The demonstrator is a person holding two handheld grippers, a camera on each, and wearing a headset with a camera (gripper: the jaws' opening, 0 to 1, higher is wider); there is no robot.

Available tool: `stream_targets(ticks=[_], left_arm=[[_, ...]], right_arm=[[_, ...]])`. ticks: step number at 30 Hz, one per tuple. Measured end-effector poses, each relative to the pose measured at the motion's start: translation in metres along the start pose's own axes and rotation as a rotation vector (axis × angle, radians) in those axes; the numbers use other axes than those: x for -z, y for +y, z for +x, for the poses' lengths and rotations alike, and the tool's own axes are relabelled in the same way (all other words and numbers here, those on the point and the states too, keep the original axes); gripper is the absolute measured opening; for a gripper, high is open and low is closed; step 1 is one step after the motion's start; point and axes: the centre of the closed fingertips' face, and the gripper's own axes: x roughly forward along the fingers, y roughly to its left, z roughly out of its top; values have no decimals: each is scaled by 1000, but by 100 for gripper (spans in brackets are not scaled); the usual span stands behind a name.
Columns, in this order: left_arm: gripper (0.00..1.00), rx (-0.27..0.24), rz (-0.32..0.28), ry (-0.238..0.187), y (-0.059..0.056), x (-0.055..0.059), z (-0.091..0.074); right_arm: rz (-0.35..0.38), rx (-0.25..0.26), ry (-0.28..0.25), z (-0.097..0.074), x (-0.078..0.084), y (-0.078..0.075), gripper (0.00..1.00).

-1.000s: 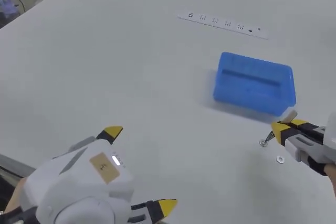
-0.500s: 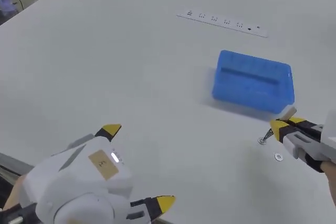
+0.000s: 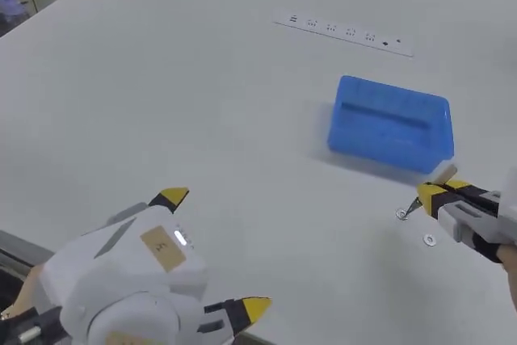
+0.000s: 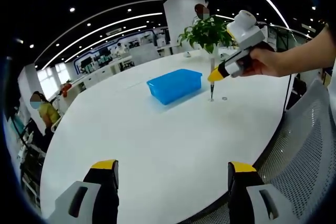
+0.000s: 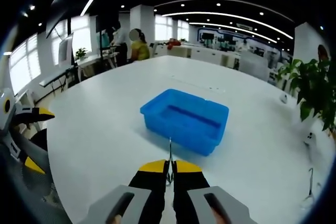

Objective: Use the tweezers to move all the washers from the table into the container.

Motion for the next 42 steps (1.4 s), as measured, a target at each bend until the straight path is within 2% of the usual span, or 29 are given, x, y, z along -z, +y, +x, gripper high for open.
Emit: stream_targets(ticks=[3, 6, 9, 19, 27, 30, 32, 34, 35, 36, 38, 42], left_arm=[[88, -2, 1, 2, 0, 0, 0], [87, -1, 2, 2, 0, 1, 0], [87, -2, 4, 5, 0, 1, 0], [87, 0, 4, 10, 0, 2, 0], [87, 0, 7, 17, 0, 3, 1], [90, -44, -6, 10, 5, 2, 3], [92, -91, 9, -3, 11, -1, 4], [87, -83, -1, -5, 11, -2, 2], [81, -68, -14, -18, 9, -4, 0], [79, -67, -22, -33, 10, -6, 0], [86, -57, -36, -55, 8, -10, 0], [92, -40, -37, -56, 5, -10, 1]], right_arm=[[25, -12, 1, -1, 0, 0, 0], [93, -24, -6, 0, 1, 2, 2], [125, -6, -18, 0, 1, -1, 3], [104, 9, -31, 3, -2, -5, 3], [99, -5, -22, 3, -1, -3, 3], [76, -6, -13, 2, 1, -1, 3], [71, -6, -17, 2, 1, -1, 3], [77, -8, -21, 2, 1, -1, 3], [79, -8, -22, 2, 1, -1, 3], [77, -7, -26, 3, 1, 0, 3], [77, -6, -27, 3, 1, 0, 3], [65, -4, -31, 4, 1, 0, 2]])
